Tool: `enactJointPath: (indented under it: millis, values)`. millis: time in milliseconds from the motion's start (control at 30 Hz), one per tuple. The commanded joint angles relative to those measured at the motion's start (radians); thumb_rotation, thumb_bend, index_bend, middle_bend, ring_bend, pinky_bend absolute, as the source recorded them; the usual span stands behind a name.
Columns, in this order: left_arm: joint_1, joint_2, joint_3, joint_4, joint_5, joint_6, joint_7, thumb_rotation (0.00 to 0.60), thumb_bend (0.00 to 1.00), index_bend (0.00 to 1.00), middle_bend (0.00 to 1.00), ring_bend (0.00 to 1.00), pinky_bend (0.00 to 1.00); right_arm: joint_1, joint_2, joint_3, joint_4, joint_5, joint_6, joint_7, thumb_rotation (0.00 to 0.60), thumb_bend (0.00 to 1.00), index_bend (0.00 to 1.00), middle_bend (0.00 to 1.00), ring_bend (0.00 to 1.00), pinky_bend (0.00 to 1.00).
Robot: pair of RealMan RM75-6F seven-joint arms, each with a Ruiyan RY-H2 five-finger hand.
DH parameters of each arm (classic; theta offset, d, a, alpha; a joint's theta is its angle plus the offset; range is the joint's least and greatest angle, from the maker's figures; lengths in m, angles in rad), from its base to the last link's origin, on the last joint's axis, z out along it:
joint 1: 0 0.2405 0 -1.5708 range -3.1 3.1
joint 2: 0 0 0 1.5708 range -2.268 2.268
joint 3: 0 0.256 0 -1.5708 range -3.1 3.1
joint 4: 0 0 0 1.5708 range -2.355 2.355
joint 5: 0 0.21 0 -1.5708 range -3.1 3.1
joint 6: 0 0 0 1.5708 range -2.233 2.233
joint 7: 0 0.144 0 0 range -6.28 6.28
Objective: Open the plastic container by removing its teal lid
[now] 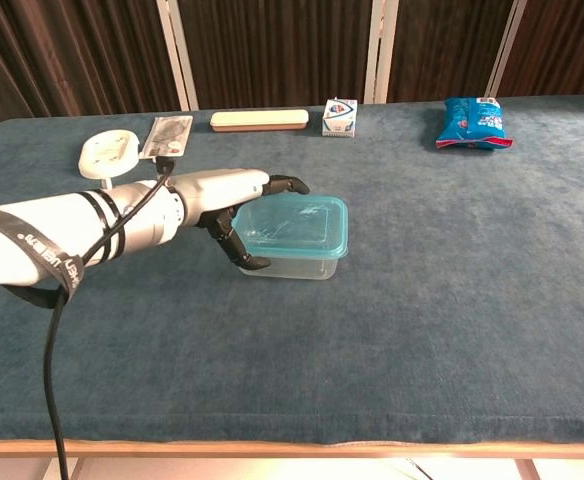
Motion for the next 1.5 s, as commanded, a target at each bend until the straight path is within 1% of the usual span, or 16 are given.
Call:
enactJointPath:
  millis: [33,167,267,367,533,667,767,800,933,1067,1100,1200,1367,1500]
  values:
    - [-0.006,0.009,0.001,-0.01,-0.029,-0.005,0.0,0.6,0.29,0.0,0.0,0.0,0.0,0.002,-0.002,-0.002,0.001,-0.006,-0.001,0.0,0.6,0.11,0.0,0.0,0.0,0.0]
    - [-0.005,0.014,0.011,-0.011,-0.041,0.001,-0.002,0.6,0.29,0.0,0.01,0.0,0.02,0.009,-0.014,-0.005,0.014,-0.033,0.004,-0.002,0.6,0.11,0.0,0.0,0.0,0.0]
    - [0.001,0.014,0.021,-0.011,-0.039,0.005,-0.019,0.6,0.3,0.04,0.07,0.0,0.08,0.021,-0.03,-0.006,0.031,-0.06,0.004,-0.003,0.6,0.11,0.0,0.0,0.0,0.0]
    - [0.01,0.01,0.031,-0.005,-0.027,0.013,-0.042,0.6,0.31,0.09,0.13,0.05,0.14,0.041,-0.043,-0.005,0.049,-0.081,-0.01,0.0,0.6,0.11,0.0,0.0,0.0,0.0]
    - [0.017,-0.009,0.035,0.012,-0.002,0.041,-0.067,0.6,0.31,0.12,0.18,0.1,0.19,0.117,-0.074,0.014,0.102,-0.145,-0.047,0.029,0.6,0.12,0.0,0.0,0.0,0.0]
    - [0.016,-0.019,0.042,0.013,-0.005,0.044,-0.065,0.6,0.31,0.13,0.21,0.13,0.23,0.198,-0.101,0.024,0.137,-0.206,-0.096,0.063,0.6,0.18,0.0,0.0,0.0,0.0]
    - [0.021,-0.024,0.049,0.005,-0.007,0.053,-0.061,0.6,0.31,0.14,0.23,0.15,0.26,0.243,-0.123,0.029,0.162,-0.25,-0.108,0.068,0.6,0.18,0.06,0.0,0.0,0.0]
    - [0.024,-0.026,0.053,-0.001,-0.005,0.06,-0.059,0.6,0.31,0.14,0.23,0.15,0.27,0.264,-0.136,0.03,0.176,-0.265,-0.118,0.071,0.6,0.18,0.09,0.0,0.0,0.0]
    - [0.028,-0.034,0.062,-0.014,0.003,0.074,-0.051,0.6,0.31,0.14,0.23,0.15,0.27,0.328,-0.178,0.028,0.216,-0.291,-0.167,0.093,0.6,0.21,0.18,0.0,0.0,0.0]
    - [0.03,-0.044,0.066,-0.017,0.005,0.089,-0.039,0.6,0.31,0.14,0.23,0.15,0.27,0.381,-0.247,0.021,0.28,-0.324,-0.186,0.104,0.6,0.29,0.27,0.0,0.0,0.0]
    - [0.031,-0.045,0.066,-0.017,0.003,0.09,-0.037,0.6,0.31,0.14,0.23,0.15,0.27,0.39,-0.265,0.018,0.298,-0.33,-0.185,0.11,0.6,0.3,0.31,0.0,0.0,0.0]
    - [0.032,-0.048,0.065,-0.016,-0.004,0.092,-0.033,0.6,0.31,0.14,0.23,0.15,0.27,0.415,-0.322,0.006,0.355,-0.343,-0.187,0.137,0.6,0.3,0.39,0.0,0.0,0.0]
    - [0.032,-0.053,0.065,-0.02,-0.013,0.093,-0.024,0.6,0.31,0.14,0.23,0.15,0.27,0.446,-0.407,-0.009,0.444,-0.354,-0.182,0.155,0.6,0.34,0.46,0.0,0.0,0.0]
    - [0.034,-0.054,0.068,-0.026,-0.012,0.099,-0.018,0.6,0.31,0.12,0.23,0.15,0.26,0.461,-0.461,-0.009,0.506,-0.348,-0.169,0.155,0.6,0.36,0.47,0.0,0.0,0.0]
